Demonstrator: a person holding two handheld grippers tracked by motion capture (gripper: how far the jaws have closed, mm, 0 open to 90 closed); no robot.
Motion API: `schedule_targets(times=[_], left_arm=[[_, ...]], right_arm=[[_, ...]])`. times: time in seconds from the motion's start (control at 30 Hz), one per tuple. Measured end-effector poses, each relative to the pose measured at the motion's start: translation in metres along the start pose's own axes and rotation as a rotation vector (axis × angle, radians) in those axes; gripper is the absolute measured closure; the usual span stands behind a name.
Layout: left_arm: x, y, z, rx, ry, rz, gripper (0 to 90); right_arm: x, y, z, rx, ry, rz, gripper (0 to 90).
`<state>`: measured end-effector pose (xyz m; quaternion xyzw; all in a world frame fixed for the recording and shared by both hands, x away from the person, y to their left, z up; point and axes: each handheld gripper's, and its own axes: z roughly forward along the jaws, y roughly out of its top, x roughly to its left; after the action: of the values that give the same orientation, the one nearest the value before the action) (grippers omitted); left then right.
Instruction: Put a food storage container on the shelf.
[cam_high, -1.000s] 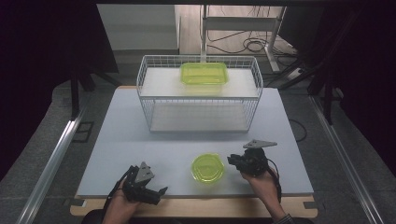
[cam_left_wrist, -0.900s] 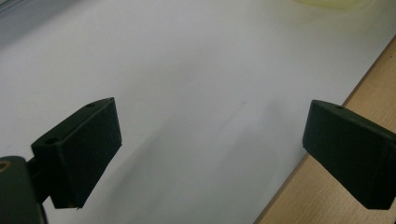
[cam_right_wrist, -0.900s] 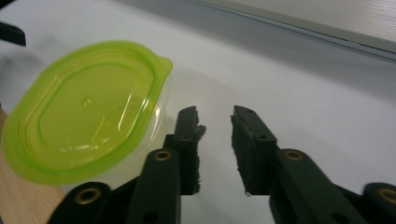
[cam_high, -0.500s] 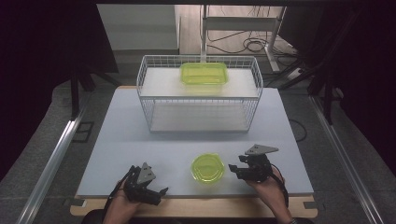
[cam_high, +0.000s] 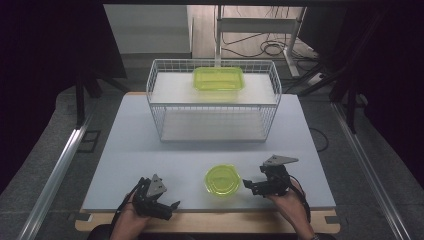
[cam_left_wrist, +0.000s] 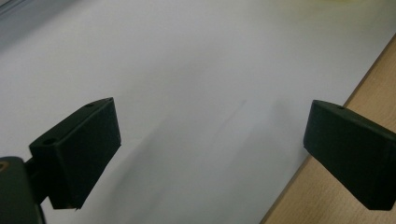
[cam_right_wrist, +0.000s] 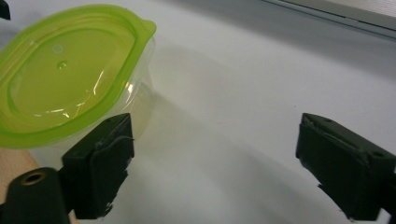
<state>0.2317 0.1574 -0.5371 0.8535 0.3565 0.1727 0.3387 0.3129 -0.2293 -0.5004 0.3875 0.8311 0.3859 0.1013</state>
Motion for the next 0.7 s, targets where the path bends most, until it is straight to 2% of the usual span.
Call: schedule_targets(times=[0.27, 0.4, 0.47, 0.63, 0.7], left_arm=[[-0.001, 0.000, 0.001, 0.005, -0.001, 0.005, 3.6], [-0.001, 0.000, 0.001, 0.007, 0.000, 0.006, 3.6], [-0.001, 0.000, 0.001, 0.010, 0.001, 0.013, 3.6], [-0.002, 0.001, 0.001, 0.014, 0.002, 0.017, 3.6], [-0.002, 0.001, 0.002, 0.015, 0.001, 0.017, 3.6]], right_arm=[[-0.003, 0.006, -0.007, -0.016, -0.010, 0.032, 8.1], [-0.003, 0.012, -0.013, -0.032, 0.028, 0.071, 8.1], [-0.002, 0.016, -0.015, -0.043, 0.050, 0.086, 10.0], [0.004, 0.028, -0.020, -0.062, 0.074, 0.085, 18.9], [0.006, 0.032, -0.018, -0.063, 0.098, 0.084, 22.4]])
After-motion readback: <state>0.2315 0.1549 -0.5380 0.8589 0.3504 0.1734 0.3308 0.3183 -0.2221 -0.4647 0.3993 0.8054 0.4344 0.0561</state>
